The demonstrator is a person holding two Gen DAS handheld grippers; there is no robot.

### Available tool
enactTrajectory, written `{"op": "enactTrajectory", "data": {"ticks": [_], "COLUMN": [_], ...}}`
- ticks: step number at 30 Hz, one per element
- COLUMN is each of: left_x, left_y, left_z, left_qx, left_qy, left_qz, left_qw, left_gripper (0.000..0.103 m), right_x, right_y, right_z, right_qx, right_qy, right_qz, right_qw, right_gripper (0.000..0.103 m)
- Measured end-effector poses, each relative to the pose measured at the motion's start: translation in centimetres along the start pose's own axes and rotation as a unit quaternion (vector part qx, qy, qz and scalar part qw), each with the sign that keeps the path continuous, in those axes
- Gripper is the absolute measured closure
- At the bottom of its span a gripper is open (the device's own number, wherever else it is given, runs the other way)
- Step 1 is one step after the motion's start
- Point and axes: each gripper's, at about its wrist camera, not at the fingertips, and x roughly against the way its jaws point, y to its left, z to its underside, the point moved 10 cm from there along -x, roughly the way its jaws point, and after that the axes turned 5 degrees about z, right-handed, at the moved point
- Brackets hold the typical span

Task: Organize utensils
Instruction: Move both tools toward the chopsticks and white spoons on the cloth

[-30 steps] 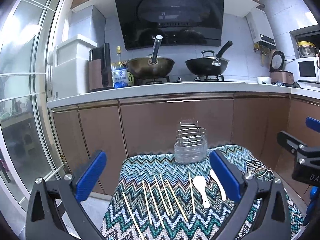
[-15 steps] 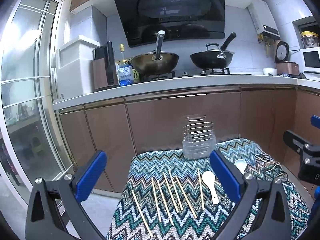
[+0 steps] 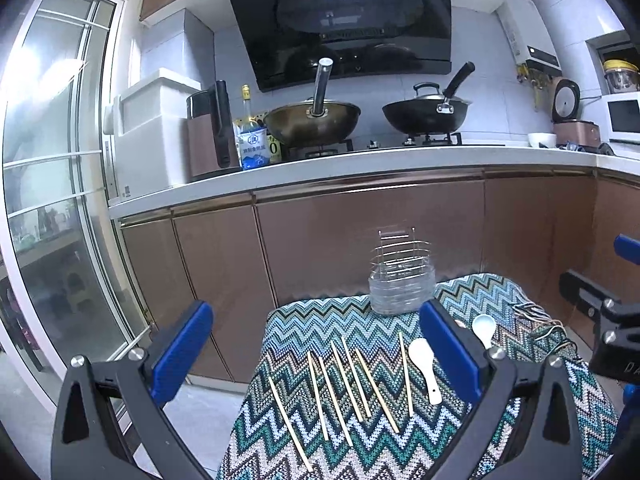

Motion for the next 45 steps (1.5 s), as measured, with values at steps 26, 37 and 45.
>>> {"op": "enactTrajectory", "data": {"ticks": [26, 37, 45], "left_x": [-3.3, -5.8, -8.9], "left_y": [0.1, 0.4, 1.4], "left_z": [-0.8, -0.5, 0.9], "left_qx": [-0.003, -0.016, 0.009], "left_qy": [0.022, 0.049, 0.087], "left_qz": [0.034, 0.014, 0.031], "left_qw": [0.9992, 0.9986, 0.9957], "left_gripper": [0.0, 0.0, 0.0], "right_x": [-2.0, -3.8, -5.9], "right_y": [-1.1, -2.4, -2.8], "right_z": [-0.2, -0.7, -0.2], "right_qx": [-0.003, -0.016, -0.013], "right_qy": [0.01, 0.018, 0.039], "right_qz": [-0.017, -0.016, -0.024], "right_qw": [1.0, 1.0, 0.999], "right_gripper": [0.0, 0.0, 0.001]}}
